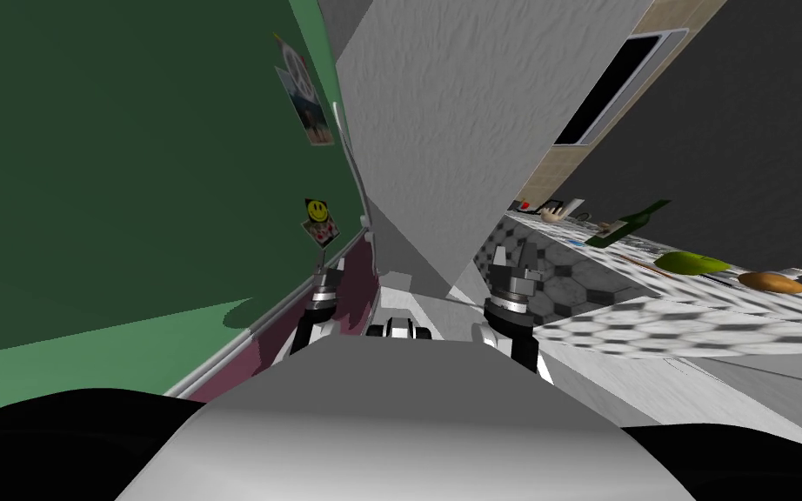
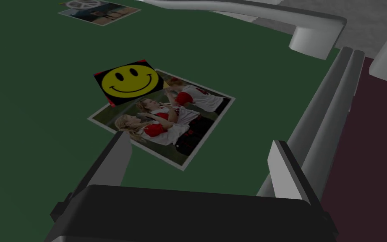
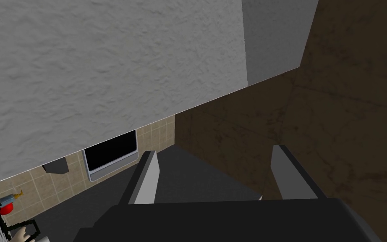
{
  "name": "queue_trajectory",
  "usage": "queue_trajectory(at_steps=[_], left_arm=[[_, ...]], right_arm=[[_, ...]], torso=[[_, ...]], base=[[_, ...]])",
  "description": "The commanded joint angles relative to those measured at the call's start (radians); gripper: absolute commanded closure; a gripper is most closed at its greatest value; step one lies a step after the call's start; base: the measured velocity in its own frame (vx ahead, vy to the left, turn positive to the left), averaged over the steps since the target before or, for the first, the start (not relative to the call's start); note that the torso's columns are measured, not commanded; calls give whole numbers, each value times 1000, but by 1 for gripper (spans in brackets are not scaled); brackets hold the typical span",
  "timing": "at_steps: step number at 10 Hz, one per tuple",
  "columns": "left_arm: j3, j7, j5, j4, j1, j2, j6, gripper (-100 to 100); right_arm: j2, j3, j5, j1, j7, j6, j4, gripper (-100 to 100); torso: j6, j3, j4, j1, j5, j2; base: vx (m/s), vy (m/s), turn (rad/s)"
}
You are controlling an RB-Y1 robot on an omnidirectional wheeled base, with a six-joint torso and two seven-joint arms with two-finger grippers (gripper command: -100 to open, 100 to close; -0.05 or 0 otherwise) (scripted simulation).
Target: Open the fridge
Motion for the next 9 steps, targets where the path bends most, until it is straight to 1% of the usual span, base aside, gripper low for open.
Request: queue_trajectory(at_steps=[1,2,3,4,5,6,7,8,9], left_arm=[[4,21,18,77,-12,9,-43,-100],[4,21,18,95,-12,9,-43,-100],[6,32,27,123,-16,11,-63,-100],[6,32,27,137,-16,11,-63,-100],[8,42,36,180,-21,13,-83,-100],[8,42,36,180,-21,13,-83,-100],[10,52,45,219,-25,13,-103,-100],[10,52,45,224,-25,13,-103,-100],[11,63,54,266,-30,13,-124,-100]], right_arm=[[0,0,0,0,0,0,0,0],[0,0,0,0,0,0,0,0],[0,0,0,0,0,0,0,0],[0,0,0,0,0,0,0,0],[0,0,0,0,0,0,0,0],[0,0,0,0,0,0,0,0],[0,0,0,0,0,0,0,0],[0,0,0,0,0,0,0,0],[0,0,0,0,0,0,0,0]], torso=[[0,-1,0,0,0,-1],[0,-2,-1,-1,0,-3],[0,-1,-1,-1,0,-1],[0,0,0,0,0,0],[0,1,0,0,0,1],[1,0,0,0,0,0],[1,-1,-1,2,1,-2],[1,-3,-2,2,1,-5],[1,-3,-2,4,1,-6]], base=[[128,-13,-103],[103,-10,-30],[93,-3,-61],[71,-3,-33],[85,-3,-68],[67,-4,-28],[83,-11,-70],[73,-8,-32],[93,-2,-67]])
